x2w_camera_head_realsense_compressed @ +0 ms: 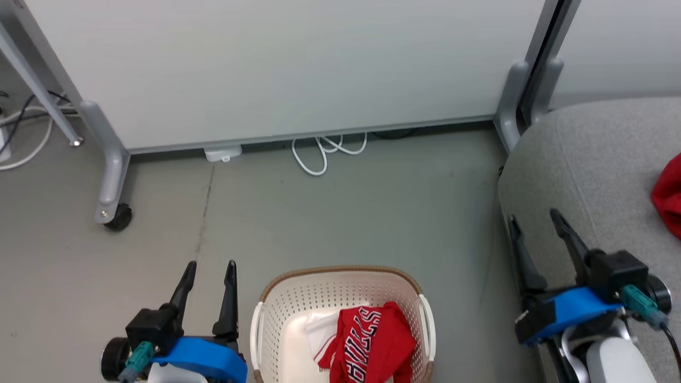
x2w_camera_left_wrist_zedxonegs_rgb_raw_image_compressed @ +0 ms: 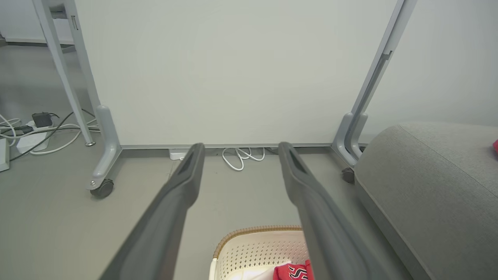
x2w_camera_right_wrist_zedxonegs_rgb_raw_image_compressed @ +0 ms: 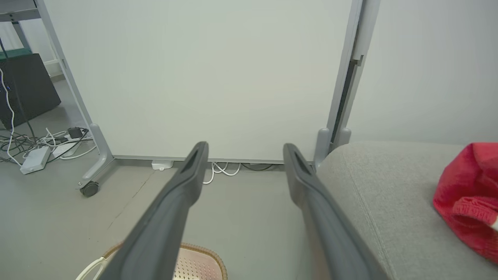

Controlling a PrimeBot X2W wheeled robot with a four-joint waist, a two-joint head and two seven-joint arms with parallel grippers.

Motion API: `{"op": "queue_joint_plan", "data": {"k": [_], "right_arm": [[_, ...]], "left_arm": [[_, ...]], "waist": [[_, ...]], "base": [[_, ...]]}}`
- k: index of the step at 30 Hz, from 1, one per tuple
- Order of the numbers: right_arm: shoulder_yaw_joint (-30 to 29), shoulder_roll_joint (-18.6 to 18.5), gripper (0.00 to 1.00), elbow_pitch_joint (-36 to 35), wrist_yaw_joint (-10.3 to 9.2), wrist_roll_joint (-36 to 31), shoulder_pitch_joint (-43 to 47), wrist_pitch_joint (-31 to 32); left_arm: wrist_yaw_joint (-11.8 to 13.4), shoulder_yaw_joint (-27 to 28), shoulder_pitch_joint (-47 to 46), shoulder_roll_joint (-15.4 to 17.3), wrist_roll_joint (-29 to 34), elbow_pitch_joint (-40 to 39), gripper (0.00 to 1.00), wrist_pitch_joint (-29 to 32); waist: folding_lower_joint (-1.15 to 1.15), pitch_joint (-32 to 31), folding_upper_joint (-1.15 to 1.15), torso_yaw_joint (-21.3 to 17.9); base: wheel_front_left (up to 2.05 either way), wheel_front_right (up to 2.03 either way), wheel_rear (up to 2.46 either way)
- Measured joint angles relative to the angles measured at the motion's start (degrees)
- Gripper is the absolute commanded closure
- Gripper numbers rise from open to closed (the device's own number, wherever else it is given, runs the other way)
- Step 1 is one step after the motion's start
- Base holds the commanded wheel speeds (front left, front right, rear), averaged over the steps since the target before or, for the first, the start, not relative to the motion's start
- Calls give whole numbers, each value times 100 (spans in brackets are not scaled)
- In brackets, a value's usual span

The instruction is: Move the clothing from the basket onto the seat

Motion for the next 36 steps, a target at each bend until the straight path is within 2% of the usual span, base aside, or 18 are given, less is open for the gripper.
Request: {"op": "queue_joint_plan", "data": {"k": [2,3,11,21,29,36], "right_arm": [[302,2,0,-110,0,-125,-448,66],[302,2,0,-110,0,-125,-448,66],[771,2,0,-296,0,-318,-1634,79],[1135,-1,0,-444,0,-215,-2670,-96],[1518,1,0,-469,0,-11,-2989,-287],[1625,1,0,-472,0,63,-3043,-376]], "left_arm": [[0,-30,-252,20,-7,11,0,0],[0,-30,-252,20,-7,11,0,0],[0,-410,-1107,86,-134,385,0,1],[0,-1180,-2294,277,-506,1524,0,0],[-1,-1738,-3039,404,-1109,2732,0,135],[-1,-2053,-3601,456,-1521,3451,0,370]], "waist": [[0,371,0,-92],[0,371,0,-92],[1,1609,0,-430],[2,3156,0,-909],[2,4121,-1,-1307],[2,4616,-1,-1604]], "base": [[0,0,0],[0,0,0],[0,0,0],[0,0,0],[0,0,0],[0,0,0]]}}
